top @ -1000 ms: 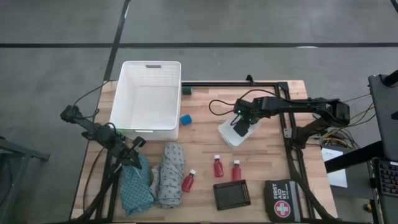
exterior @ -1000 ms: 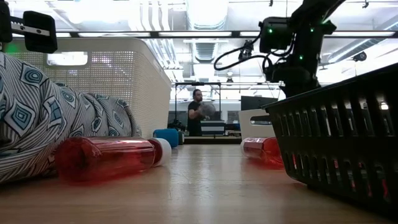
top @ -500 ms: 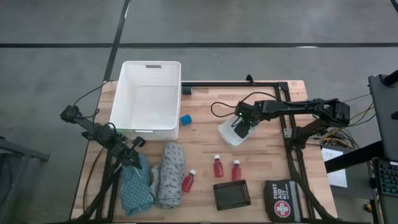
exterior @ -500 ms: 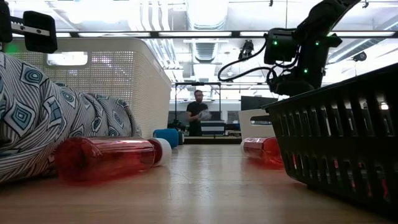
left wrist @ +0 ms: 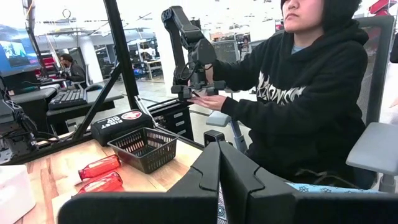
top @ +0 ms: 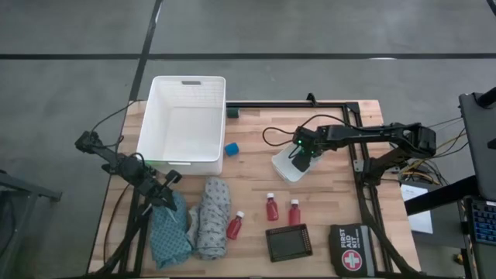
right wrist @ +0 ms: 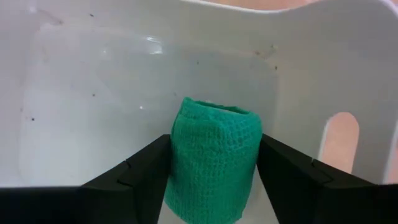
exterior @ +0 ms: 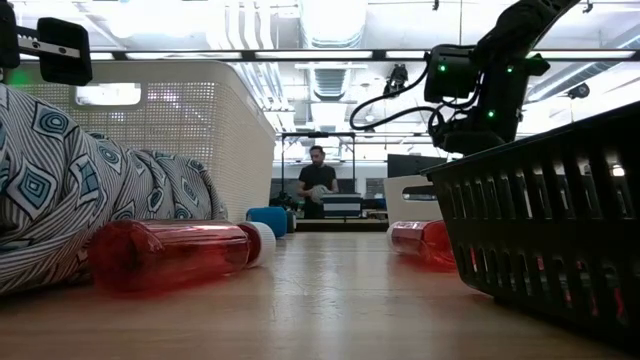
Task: Pick & place medical supplies in basket/bin
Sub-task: Put the light green bandage into the small white bin
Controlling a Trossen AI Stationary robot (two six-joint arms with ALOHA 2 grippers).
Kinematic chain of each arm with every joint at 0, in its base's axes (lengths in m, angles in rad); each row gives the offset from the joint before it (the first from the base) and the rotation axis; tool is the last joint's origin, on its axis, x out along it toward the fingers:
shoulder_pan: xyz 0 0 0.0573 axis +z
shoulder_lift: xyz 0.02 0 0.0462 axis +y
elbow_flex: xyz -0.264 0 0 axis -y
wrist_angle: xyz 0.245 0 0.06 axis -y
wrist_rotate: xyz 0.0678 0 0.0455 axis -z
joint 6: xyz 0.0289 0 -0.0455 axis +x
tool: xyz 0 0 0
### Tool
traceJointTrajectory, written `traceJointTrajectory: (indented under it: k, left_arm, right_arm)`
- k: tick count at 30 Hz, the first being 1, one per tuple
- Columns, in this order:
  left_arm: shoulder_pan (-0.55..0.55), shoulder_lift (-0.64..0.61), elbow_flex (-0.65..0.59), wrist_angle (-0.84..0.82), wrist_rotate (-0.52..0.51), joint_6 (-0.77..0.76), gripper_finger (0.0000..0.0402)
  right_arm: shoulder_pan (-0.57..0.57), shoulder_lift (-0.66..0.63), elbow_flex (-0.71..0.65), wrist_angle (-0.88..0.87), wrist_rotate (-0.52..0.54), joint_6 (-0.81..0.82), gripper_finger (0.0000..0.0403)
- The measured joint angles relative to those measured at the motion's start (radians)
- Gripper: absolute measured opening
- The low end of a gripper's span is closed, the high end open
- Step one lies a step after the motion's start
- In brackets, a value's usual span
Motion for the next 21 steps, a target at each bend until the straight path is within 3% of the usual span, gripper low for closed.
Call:
traceJointTrajectory:
  k: [21]
  left_arm:
    - [0.0, 0.0, 0.0, 0.0, 0.0, 0.0, 0.0006]
  right_arm:
    - [0.0, 0.0, 0.001, -0.003, -0.013, 0.004, 0.0258]
